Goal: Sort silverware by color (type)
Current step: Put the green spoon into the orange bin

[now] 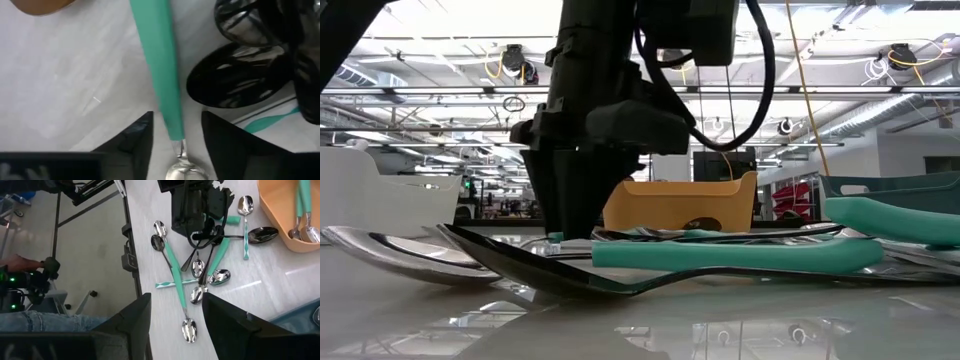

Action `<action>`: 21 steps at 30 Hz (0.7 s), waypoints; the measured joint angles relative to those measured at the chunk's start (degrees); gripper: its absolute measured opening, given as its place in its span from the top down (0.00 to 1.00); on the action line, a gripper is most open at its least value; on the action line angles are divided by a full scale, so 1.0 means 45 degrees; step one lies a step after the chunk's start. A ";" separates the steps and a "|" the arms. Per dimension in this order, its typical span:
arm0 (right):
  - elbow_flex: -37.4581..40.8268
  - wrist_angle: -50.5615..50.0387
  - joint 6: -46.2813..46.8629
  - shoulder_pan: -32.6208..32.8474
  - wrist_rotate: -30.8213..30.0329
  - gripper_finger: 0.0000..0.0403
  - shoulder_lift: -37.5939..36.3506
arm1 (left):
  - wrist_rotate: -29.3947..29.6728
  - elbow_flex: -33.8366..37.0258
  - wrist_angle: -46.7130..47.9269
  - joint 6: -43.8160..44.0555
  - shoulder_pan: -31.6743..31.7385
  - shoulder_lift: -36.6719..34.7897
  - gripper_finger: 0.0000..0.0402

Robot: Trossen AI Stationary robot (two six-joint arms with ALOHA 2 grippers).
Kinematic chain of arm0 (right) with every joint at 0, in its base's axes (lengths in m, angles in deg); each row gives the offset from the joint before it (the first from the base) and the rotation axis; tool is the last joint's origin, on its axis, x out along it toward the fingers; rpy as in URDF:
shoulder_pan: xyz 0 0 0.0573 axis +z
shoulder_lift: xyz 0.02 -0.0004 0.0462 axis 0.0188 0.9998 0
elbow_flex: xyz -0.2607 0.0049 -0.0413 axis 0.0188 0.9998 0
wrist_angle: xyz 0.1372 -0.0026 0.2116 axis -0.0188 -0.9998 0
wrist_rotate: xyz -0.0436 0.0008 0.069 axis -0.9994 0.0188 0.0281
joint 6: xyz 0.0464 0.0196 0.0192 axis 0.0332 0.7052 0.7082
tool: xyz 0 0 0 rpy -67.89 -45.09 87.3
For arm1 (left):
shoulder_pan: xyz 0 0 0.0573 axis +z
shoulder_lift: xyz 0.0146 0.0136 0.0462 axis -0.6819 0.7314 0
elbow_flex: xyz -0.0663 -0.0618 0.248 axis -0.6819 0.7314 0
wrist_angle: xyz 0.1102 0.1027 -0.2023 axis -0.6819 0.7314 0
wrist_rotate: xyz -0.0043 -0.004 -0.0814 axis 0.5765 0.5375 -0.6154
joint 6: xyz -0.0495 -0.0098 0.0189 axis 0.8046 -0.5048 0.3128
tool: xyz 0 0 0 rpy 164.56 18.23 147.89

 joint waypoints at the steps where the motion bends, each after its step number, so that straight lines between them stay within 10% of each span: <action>1: 0.0000 0.0001 -0.0023 0.0001 0.0000 0.58 0.0000 | -0.0002 0.0000 -0.0043 0.0004 -0.0004 0.0000 0.62; 12: 0.0000 0.0053 -0.0041 -0.0003 -0.0010 0.58 0.0000 | 0.0182 -0.0005 -0.0314 -0.0195 -0.0004 0.0015 0.92; 21: 0.0000 0.0448 -0.0039 0.0001 -0.0029 0.58 0.0000 | 0.1160 -0.0937 0.0679 -0.0367 -0.0110 0.0117 0.93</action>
